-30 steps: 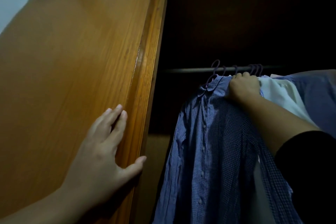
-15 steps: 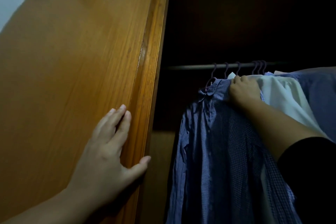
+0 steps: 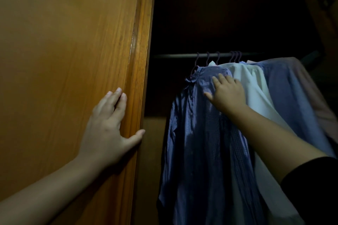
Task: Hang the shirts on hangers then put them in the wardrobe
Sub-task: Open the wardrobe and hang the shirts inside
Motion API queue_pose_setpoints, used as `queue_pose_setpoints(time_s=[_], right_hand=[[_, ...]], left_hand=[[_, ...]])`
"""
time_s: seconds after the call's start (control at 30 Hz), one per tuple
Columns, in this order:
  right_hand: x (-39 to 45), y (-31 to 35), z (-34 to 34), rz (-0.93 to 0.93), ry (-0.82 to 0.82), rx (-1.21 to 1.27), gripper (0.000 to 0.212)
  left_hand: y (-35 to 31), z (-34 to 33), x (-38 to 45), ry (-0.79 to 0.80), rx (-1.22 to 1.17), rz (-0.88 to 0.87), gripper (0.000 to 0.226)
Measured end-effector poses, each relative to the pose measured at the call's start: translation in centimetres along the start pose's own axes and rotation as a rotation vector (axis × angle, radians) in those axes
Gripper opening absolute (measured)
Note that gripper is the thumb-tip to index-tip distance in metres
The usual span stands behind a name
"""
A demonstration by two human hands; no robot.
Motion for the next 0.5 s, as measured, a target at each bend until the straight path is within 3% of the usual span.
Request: queue_pose_setpoints(time_s=[0.27, 0.5], right_hand=[[-10.5, 0.0, 3.8, -0.027, 0.052, 0.021, 0.074], [-17.7, -1.0, 9.5, -0.034, 0.112, -0.025, 0.072]], left_hand=[[-1.4, -0.2, -0.9, 0.139, 0.036, 0.074, 0.095], [-8.1, 0.0, -5.2, 0.275, -0.069, -0.017, 0.090]])
Point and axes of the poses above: each hand's wrist, its own x-axis towards the middle knuckle, its own z-axis out of the back of the hand, y = z × x, the point moved 10 cm from there along x, towards the middle knuckle, and after that the axes turned 3 degrees about -x, right-handed, at the moved point
